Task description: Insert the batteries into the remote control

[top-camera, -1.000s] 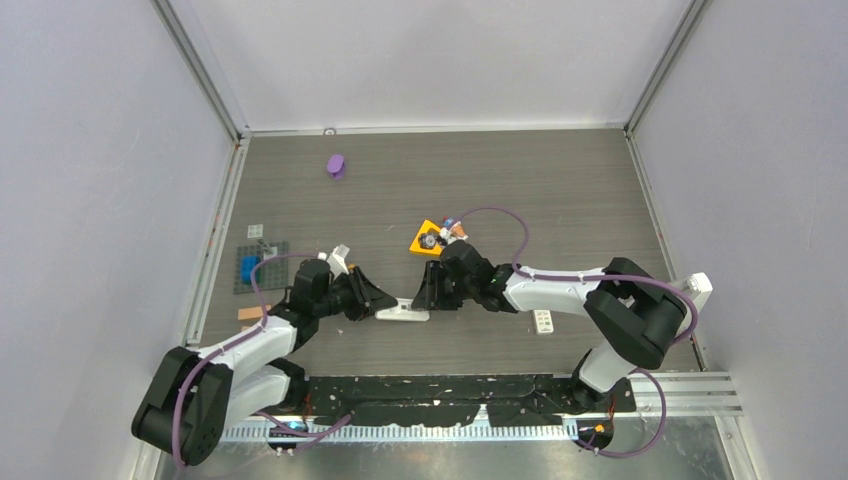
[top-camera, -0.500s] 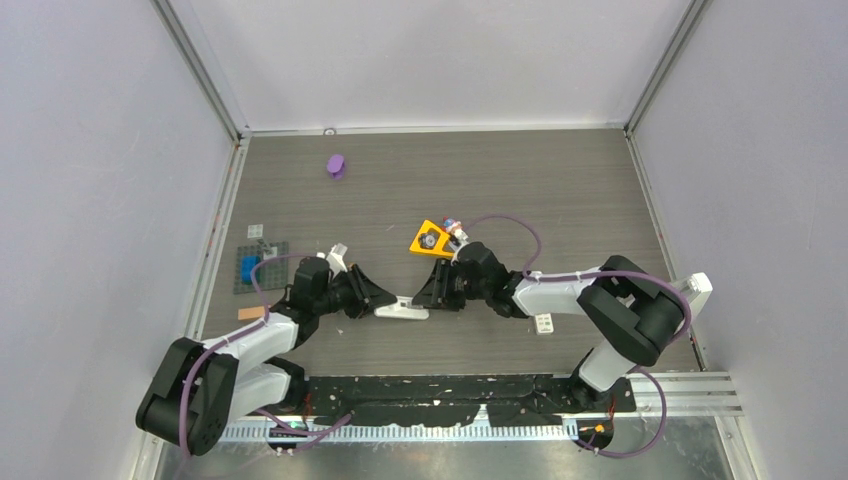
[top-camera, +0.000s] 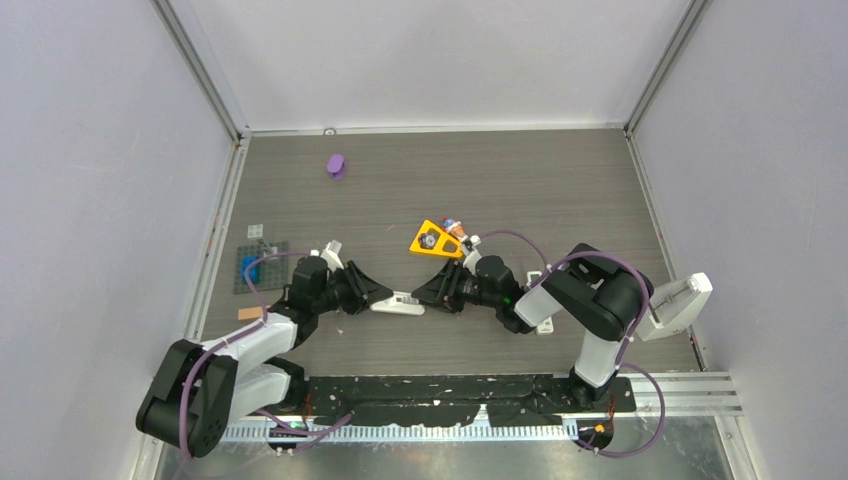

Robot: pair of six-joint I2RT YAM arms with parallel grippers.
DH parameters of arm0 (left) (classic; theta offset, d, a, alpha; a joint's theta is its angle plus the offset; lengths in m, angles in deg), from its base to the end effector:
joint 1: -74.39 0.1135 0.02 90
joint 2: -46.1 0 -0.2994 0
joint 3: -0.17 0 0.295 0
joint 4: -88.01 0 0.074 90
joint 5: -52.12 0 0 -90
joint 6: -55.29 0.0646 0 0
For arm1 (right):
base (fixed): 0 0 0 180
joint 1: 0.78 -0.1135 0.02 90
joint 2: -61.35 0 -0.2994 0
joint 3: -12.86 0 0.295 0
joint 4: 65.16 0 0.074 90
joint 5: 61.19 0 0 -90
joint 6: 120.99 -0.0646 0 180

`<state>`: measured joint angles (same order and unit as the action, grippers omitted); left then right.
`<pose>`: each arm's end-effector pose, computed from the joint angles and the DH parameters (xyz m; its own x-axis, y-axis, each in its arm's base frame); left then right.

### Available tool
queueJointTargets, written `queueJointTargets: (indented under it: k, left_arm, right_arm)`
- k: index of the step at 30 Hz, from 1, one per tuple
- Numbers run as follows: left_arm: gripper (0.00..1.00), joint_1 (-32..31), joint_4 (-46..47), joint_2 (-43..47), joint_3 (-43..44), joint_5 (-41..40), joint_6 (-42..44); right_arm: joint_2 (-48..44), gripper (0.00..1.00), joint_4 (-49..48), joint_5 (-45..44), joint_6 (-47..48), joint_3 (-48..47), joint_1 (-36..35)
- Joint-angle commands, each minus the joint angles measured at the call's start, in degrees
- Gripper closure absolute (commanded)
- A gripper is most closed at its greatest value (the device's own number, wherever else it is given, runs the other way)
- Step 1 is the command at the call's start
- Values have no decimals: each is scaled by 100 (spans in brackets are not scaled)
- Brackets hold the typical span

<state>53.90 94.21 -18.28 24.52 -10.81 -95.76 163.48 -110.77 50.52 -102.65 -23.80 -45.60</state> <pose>0.2011 -0.1065 0.1205 -0.8350 -0.5198 -0.1804 -0.1341 0.5102 -0.8495 0.2183 0.2506 0.0923 -0.9317 0.3174 -0.1767 -0.0550 0.3575 0.9323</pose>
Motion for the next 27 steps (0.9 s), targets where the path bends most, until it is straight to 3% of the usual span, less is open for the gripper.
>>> queueJointTargets:
  k: [1,7,15,19,24,27]
  left_arm:
    - [100,-208,-910,-92,36,-322,328]
    - [100,-210,-2238,347,488,-948,815]
    - [100,-287,-2745,467,847,-1216,1095]
    - [100,-289,-3190,586,1076,-1534,1251]
    - [100,-289,-3811,891,1442,-2010,1575]
    - [100,-289,-3947,1000,1629,-1972,1720]
  right_arm:
    - [-80,56,-1453,633,-443,-197,-297]
    - [-716,56,-1178,680,-421,-141,-76]
    - [-1054,56,-684,704,-348,-266,23]
    - [-1534,54,595,390,265,-288,87]
    - [-2446,53,3248,-598,1417,-645,105]
    - [-2873,50,4147,-977,2055,-895,108]
